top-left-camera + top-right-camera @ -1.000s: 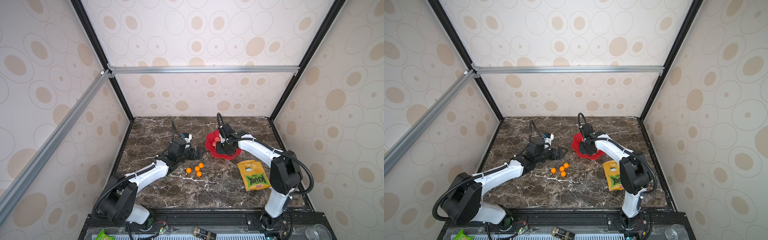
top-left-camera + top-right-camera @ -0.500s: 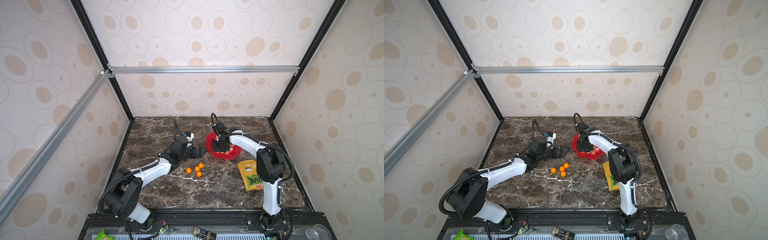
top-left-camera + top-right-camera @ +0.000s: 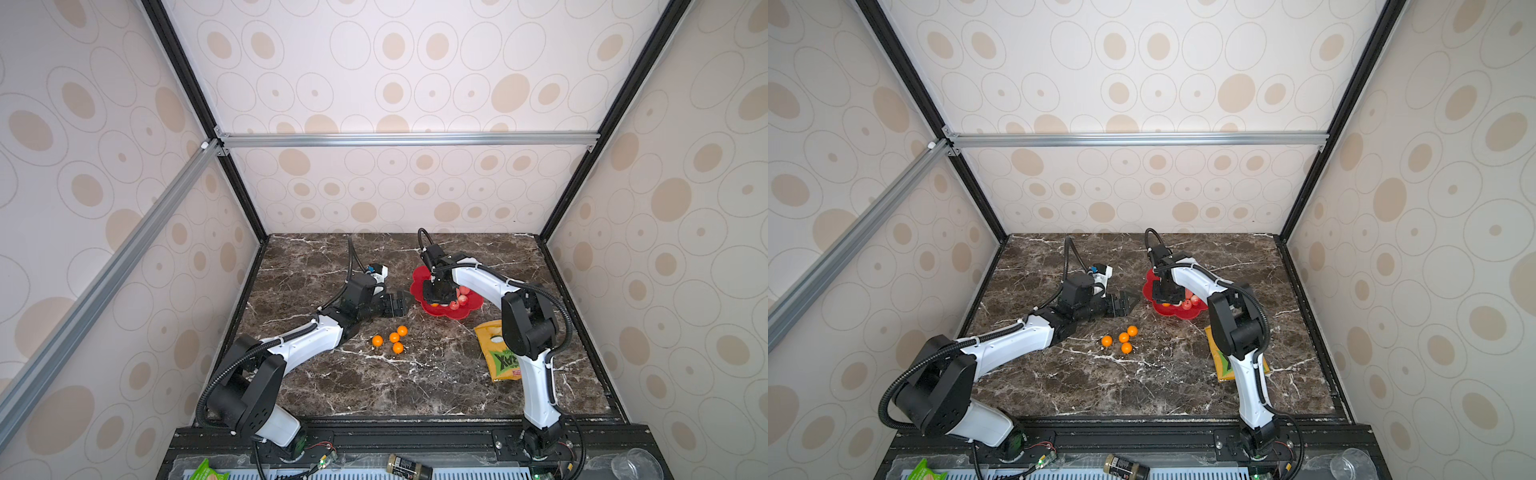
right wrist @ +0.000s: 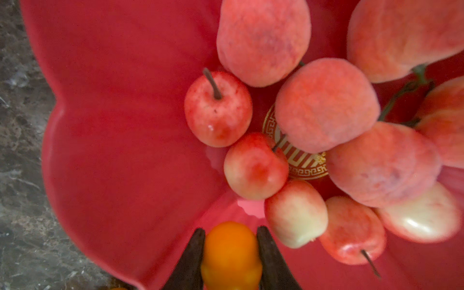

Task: Arrange fruit in a fruit bowl
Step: Place the fruit in the fruit bowl.

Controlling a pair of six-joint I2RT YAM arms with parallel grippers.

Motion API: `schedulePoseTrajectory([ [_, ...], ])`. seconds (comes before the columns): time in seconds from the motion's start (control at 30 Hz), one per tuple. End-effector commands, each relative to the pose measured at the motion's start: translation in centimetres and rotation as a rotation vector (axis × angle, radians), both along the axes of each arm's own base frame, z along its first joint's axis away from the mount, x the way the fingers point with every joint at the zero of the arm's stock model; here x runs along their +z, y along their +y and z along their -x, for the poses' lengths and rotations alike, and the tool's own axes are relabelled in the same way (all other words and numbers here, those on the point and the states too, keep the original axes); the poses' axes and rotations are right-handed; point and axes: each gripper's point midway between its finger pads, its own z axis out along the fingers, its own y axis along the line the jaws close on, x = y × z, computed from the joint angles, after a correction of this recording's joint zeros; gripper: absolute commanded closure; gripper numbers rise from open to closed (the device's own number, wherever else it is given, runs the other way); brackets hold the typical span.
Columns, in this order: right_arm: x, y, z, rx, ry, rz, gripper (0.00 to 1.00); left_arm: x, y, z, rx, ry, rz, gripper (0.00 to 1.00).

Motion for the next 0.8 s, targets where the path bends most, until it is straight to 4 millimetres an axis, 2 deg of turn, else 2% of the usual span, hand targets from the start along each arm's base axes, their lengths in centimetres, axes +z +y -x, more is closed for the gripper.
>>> schedulePoseTrajectory([
  [0.0,-0.4,-0.6,0.0,-0.022,0.024,0.024,0.78,1.3,-0.9,-0.8,-0.024,-0.048,0.003,0.01],
  [0.4,-1.5,-0.5,-0.3,-0.022,0.054,0.025,0.73,1.2,-1.0,-0.8,-0.026,-0.043,0.003,0.01],
  [0.77,-1.3,-0.4,-0.4,-0.022,0.049,0.014,0.54,1.1,-1.0,-0.8,-0.026,-0.042,0.001,0.01],
])
